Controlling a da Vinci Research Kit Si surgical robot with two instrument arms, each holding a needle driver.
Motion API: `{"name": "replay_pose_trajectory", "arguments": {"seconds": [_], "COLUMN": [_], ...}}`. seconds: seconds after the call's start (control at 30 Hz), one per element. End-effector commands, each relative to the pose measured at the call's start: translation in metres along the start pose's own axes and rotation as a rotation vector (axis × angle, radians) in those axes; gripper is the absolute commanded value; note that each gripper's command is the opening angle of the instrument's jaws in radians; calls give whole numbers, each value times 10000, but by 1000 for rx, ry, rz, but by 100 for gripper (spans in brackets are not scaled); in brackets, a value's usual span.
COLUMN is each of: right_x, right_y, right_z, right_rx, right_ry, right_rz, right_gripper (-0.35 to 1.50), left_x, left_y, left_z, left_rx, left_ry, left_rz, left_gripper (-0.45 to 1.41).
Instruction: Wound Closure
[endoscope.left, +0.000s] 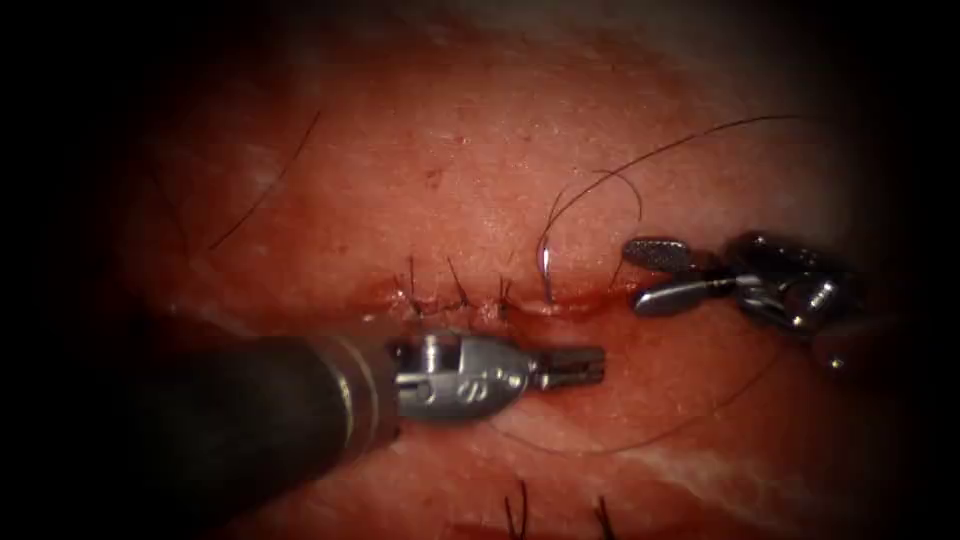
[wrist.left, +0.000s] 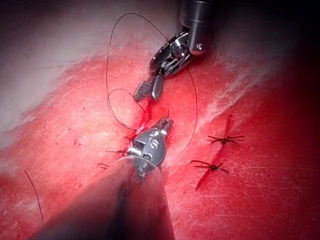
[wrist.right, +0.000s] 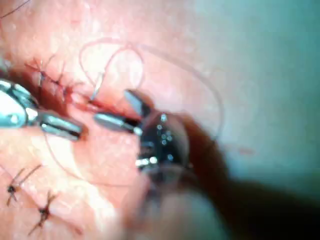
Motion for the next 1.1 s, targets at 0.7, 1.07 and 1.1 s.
{"name": "replay_pose_trajectory", "arguments": {"seconds": [0.7, 1.07, 1.1], "right_x": [-20, -25, -25], "right_y": [-25, -31, -31], "right_z": [-2, -2, -2], "right_rx": [16, 44, 44], "right_ry": [-6, -10, -10], "right_rz": [3, -36, -36], "right_gripper": [103, 109, 109], "left_x": [54, 106, 106], "left_y": [27, 49, 49], "left_z": [-31, -64, -64], "left_rx": [-378, -450, -450], "left_ry": [183, 225, 225], "left_rz": [-688, -452, -452], "left_gripper": [-45, -45, -45]}}
